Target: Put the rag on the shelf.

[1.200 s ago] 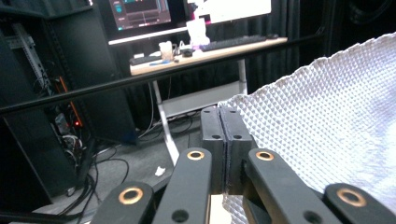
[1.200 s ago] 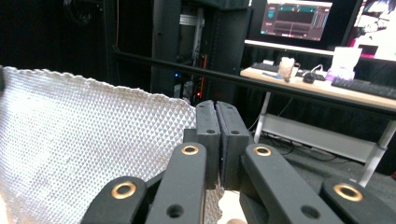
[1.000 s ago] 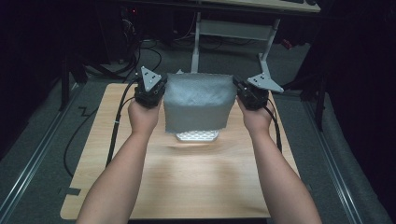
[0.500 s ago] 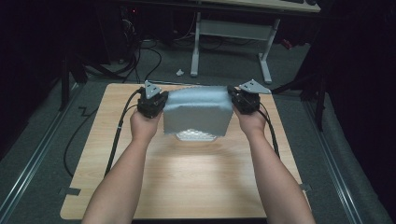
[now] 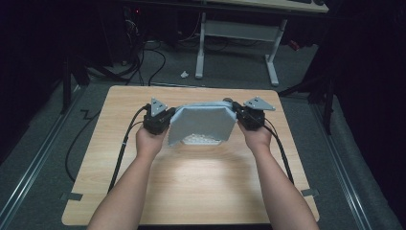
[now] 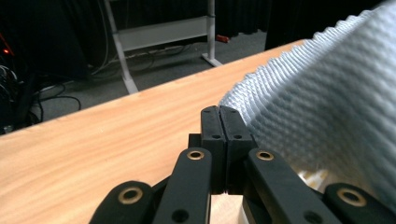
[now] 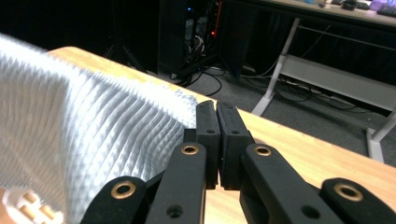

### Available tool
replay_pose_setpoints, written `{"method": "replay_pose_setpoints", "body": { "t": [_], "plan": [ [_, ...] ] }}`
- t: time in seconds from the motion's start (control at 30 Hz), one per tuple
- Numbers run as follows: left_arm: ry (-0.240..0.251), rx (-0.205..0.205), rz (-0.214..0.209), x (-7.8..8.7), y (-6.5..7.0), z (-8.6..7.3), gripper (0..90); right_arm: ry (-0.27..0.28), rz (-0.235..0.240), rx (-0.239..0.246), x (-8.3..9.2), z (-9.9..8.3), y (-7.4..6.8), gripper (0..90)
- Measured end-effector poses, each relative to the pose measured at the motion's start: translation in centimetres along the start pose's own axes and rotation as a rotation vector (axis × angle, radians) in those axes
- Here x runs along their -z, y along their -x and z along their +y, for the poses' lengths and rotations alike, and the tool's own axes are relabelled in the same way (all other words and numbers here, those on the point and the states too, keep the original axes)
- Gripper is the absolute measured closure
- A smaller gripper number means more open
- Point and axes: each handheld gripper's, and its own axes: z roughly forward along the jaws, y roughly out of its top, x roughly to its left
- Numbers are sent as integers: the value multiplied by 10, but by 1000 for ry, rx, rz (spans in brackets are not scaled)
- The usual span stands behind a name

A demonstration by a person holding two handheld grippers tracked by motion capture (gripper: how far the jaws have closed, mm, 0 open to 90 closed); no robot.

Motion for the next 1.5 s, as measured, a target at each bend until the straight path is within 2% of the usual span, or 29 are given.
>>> {"method": "replay_pose_setpoints", "body": {
  "t": [0.17, 0.53, 0.7, 0.97, 1.03, 1.23, 1.3, 1.4, 1.5],
  "plan": [
    [-4, -3, -18, 1, 4, -8, 895, -7, 9, -14, 0, -11, -4, 896],
    [-20, 0, -40, 1, 10, -19, 894, -18, 20, -18, -5, -21, -15, 895],
    [-31, 3, -41, 1, 11, -26, 894, -49, 20, -22, -9, -32, -16, 895],
    [-40, 14, -44, 1, 9, -30, 890, -57, 20, -31, -11, -42, -18, 895],
    [-54, 18, -45, 0, 8, -31, 889, -70, 18, -47, -11, -46, -18, 895],
    [-57, 25, -44, 1, 8, -34, 887, -83, 22, -41, -12, -51, -19, 893],
    [-58, 39, -41, 1, 7, -33, 870, -84, 21, -42, -12, -50, -19, 888],
    [-63, 86, -51, 3, 2, -33, 821, -88, 19, -61, -11, -49, -17, 855],
    [-64, 86, -38, 5, -1, -33, 791, -87, 6, -54, -8, -48, -15, 833]
  ]
}}
